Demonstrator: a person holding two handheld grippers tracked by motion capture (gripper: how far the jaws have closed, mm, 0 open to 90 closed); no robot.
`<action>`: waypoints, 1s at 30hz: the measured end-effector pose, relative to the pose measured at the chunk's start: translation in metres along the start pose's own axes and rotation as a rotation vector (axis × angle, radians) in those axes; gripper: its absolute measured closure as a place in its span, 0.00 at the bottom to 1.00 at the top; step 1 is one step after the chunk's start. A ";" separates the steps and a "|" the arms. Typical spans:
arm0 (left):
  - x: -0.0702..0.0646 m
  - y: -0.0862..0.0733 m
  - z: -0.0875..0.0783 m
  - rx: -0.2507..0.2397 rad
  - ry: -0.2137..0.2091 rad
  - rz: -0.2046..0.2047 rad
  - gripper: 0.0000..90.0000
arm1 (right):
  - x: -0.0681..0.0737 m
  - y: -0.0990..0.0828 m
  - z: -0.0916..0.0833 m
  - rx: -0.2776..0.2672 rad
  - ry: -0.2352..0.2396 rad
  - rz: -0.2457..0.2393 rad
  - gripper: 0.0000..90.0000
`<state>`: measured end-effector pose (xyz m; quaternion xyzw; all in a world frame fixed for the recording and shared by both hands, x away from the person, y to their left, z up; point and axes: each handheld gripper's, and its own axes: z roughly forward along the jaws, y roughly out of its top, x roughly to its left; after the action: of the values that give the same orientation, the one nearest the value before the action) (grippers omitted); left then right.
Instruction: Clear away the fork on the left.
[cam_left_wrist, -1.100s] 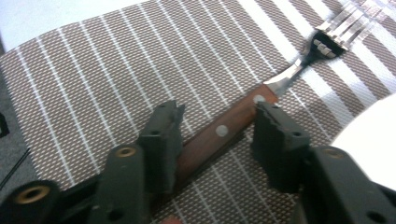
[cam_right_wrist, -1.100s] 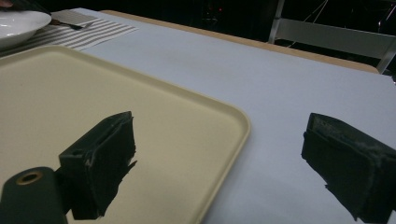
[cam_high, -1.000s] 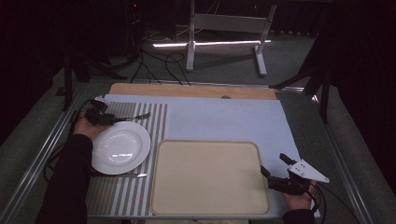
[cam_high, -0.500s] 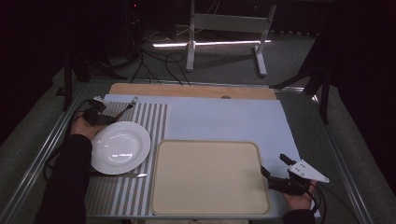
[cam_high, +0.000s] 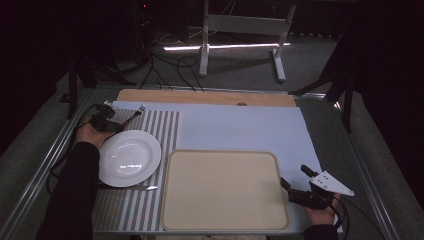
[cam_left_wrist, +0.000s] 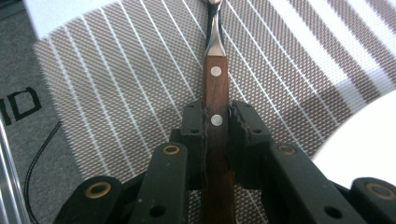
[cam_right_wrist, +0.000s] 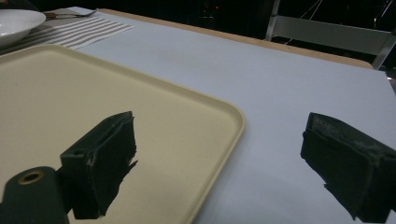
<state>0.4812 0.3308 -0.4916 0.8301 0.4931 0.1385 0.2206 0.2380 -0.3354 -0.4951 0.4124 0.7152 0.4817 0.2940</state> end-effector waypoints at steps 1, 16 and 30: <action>0.000 0.000 -0.003 -0.009 -0.002 -0.006 0.86 | 0.000 0.000 0.000 -0.001 0.000 0.001 0.11; 0.003 -0.008 -0.034 -0.136 -0.014 -0.048 0.86 | 0.001 0.001 0.000 -0.001 -0.001 -0.002 0.11; -0.004 -0.013 -0.058 -0.223 -0.032 -0.062 0.86 | 0.001 0.001 -0.001 -0.004 -0.003 -0.005 0.11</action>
<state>0.4438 0.3458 -0.4482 0.7867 0.4966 0.1725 0.3235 0.2373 -0.3346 -0.4939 0.4105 0.7148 0.4819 0.2973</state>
